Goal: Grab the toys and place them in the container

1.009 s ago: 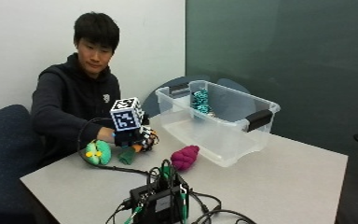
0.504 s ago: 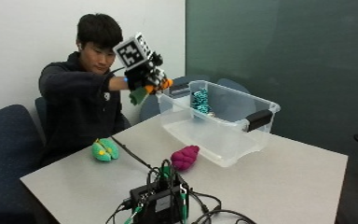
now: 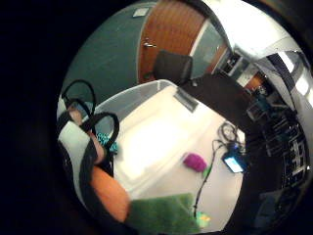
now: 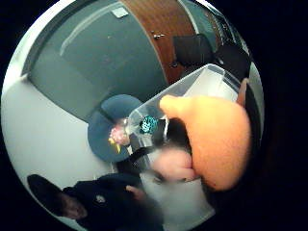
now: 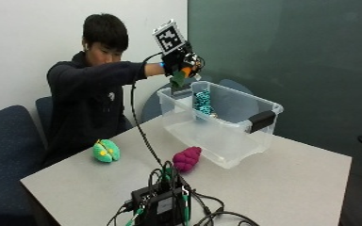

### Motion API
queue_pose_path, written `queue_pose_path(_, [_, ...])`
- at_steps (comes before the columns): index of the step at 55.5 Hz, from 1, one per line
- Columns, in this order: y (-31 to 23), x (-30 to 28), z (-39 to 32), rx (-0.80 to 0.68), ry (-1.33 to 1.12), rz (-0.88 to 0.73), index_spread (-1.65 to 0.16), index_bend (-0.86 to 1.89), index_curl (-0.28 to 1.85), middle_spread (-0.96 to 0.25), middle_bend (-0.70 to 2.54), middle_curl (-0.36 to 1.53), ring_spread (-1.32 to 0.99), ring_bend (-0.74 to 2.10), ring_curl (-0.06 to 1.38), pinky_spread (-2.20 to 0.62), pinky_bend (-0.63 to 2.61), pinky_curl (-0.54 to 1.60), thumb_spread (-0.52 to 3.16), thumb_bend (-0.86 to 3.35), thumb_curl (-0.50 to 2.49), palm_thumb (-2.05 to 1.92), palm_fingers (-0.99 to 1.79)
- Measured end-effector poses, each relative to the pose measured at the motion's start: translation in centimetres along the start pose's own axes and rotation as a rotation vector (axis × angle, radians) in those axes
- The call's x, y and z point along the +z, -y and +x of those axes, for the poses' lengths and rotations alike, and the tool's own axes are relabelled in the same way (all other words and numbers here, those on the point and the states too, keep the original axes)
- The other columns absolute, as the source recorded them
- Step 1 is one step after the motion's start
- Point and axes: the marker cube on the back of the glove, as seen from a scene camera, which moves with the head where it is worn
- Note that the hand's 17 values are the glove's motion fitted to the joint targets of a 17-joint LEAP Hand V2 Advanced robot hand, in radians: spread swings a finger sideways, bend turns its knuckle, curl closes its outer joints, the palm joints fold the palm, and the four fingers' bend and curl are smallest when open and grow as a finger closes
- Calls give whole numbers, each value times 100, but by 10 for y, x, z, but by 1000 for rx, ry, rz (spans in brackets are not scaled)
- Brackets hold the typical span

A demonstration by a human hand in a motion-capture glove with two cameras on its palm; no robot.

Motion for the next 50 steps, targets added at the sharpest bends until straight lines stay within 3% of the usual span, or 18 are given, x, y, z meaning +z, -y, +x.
queue_pose_path(2, [0,5,2,-18,-16,-37,-19,72,85,-11,131,69,-24,152,54,-40,106,57,120,-3,55,32,112])
queue_pose_path(7, [1,13,-6,144,97,-202,-19,57,82,-11,125,66,-24,144,52,-38,104,55,125,-4,50,25,96])
queue_pose_path(12, [-7,18,3,147,121,-307,-19,40,82,-12,93,58,-24,131,51,-32,109,58,124,-6,43,10,28])
queue_pose_path(15, [-9,12,17,170,163,-288,-20,37,78,-12,80,54,-23,121,47,-26,108,57,123,-6,41,3,8])
queue_pose_path(22, [-16,-9,59,251,206,-212,-22,31,66,-11,70,47,-21,109,36,-16,101,46,122,-4,37,-3,13])
queue_pose_path(32, [-53,-22,97,315,157,-136,-22,26,62,-11,71,46,-22,115,34,-13,91,39,136,-1,33,-1,36])
queue_pose_path(40, [-90,-13,153,428,132,-219,-22,20,61,-10,66,45,-21,118,36,-15,93,39,147,0,30,-1,39])
queue_pose_path(50, [-126,26,203,490,40,-392,-22,14,58,-8,59,43,-19,105,33,-11,95,41,153,3,31,7,11])
